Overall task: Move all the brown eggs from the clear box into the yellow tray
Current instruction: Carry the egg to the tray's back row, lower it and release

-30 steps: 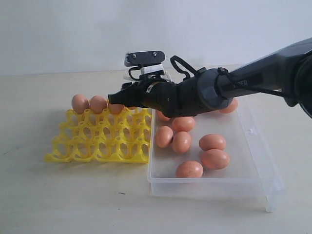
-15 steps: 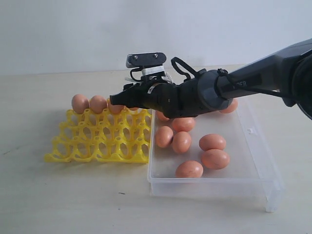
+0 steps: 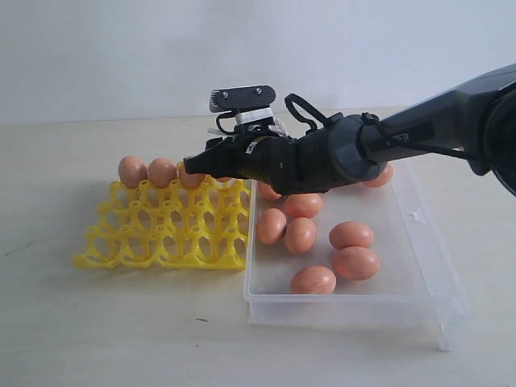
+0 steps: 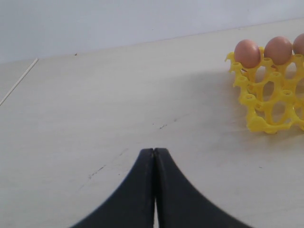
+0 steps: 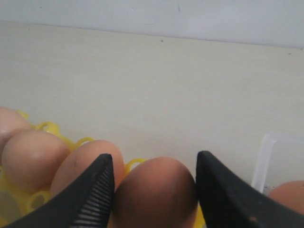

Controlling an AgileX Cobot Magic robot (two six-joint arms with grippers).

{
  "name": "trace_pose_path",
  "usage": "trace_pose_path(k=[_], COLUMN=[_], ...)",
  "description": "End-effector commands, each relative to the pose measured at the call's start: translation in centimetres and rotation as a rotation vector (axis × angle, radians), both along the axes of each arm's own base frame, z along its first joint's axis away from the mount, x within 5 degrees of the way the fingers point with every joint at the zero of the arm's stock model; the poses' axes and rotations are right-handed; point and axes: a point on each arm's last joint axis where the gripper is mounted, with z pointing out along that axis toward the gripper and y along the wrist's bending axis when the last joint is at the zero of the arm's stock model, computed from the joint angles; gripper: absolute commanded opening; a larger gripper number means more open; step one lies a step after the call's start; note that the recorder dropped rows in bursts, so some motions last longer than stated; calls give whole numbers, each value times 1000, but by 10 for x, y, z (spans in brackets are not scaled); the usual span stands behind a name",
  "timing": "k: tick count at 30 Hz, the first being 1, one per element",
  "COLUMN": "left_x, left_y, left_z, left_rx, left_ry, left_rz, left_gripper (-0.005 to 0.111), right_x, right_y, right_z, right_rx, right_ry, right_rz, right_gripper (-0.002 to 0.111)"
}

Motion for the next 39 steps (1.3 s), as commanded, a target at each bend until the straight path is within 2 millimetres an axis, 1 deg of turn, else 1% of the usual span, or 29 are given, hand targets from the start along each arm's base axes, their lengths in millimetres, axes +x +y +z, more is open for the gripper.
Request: trace_pose_path(k=[1,4,18,23,25,30,32,34,35,36,37,39], left_x=[0,0,0,0,0,0,0,0,0,0,0,0], left_y=[0,0,0,0,0,0,0,0,0,0,0,0], left_z=[2,2,2,2,2,2,2,2,2,2,2,2], left_rx=[-7,-7,-7,-7,-7,-7,-7,-7,-7,-7,-7,-7], left_ry=[-13,-13,-13,-13,-13,-13,-13,-13,-13,-13,-13,-13], left_rz=[-6,-6,-6,-6,-6,-6,-6,-6,-6,-6,-6,-6], left_gripper=[0,0,0,0,0,0,0,0,0,0,0,0], right_x=[3,3,3,4,4,4,4,2,1,-1,-3,-9], right_y=[-2,-2,-2,-3,-3,-3,-3,-3,-3,-4,-4,-7], right_z=[4,4,5,8,8,11,19,32,39,51,60,84], right_rx=[-5,-4,-25,-23,-23,-19,-11,0,5,12,17,26], right_ry=[-26,-27,-40,-43,-43,-48,-59,-63,-64,-61,-60,-54], right_rz=[2,1,13,11,11,11,11,18,22,31,38,59], right_gripper=[45,50,50,62,64,64,64,63,62,60,57,47])
